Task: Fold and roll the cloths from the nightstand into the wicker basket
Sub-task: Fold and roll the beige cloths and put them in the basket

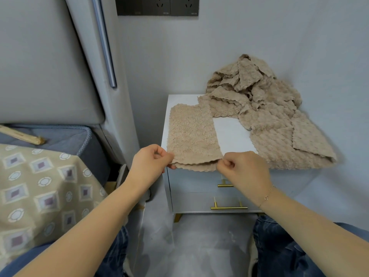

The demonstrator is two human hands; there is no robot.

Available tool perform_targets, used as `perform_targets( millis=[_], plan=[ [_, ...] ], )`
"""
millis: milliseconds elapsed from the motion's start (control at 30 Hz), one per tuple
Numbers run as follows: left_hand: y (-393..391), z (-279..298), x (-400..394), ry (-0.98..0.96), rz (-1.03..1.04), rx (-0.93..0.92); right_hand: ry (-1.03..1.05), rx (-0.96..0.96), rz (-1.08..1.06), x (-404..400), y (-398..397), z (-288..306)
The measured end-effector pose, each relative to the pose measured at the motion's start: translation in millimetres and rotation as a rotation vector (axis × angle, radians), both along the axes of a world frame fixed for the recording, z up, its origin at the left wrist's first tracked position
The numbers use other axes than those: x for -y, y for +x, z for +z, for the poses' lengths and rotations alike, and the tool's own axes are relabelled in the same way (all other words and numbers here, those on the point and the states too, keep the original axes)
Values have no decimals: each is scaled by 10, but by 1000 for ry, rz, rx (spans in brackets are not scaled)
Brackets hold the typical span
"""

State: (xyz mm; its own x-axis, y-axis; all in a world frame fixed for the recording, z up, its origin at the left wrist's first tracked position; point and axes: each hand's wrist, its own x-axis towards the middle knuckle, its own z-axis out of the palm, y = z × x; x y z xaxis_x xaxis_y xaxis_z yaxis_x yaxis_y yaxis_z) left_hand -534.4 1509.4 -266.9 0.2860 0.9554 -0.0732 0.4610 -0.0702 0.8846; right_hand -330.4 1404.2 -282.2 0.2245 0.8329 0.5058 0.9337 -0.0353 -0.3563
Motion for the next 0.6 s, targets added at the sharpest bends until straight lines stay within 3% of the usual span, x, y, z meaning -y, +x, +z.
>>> perform_targets(
  millis=[67,167,267,333,400,467,600],
  plan=[
    [-42,-48,5,88,-5,-112,22,158,131,58,17,-44],
    [-143,-101,17,235,14,-324,70,245,244,115,87,-85],
    [-212,-97,38,673,-31,-399,88,314,331,112,214,-97],
    [-197,-48,34,953,-207,-308,29,390,389,70,295,-147],
    [-164,-74,-5,1121,-463,-356,-18,477,435,13,358,-238],
    [-143,-202,-81,1152,-630,-502,-42,541,457,-62,379,-334],
    [-219,-432,-318,1052,-751,-680,59,555,544,-241,411,-464]
  ],
)
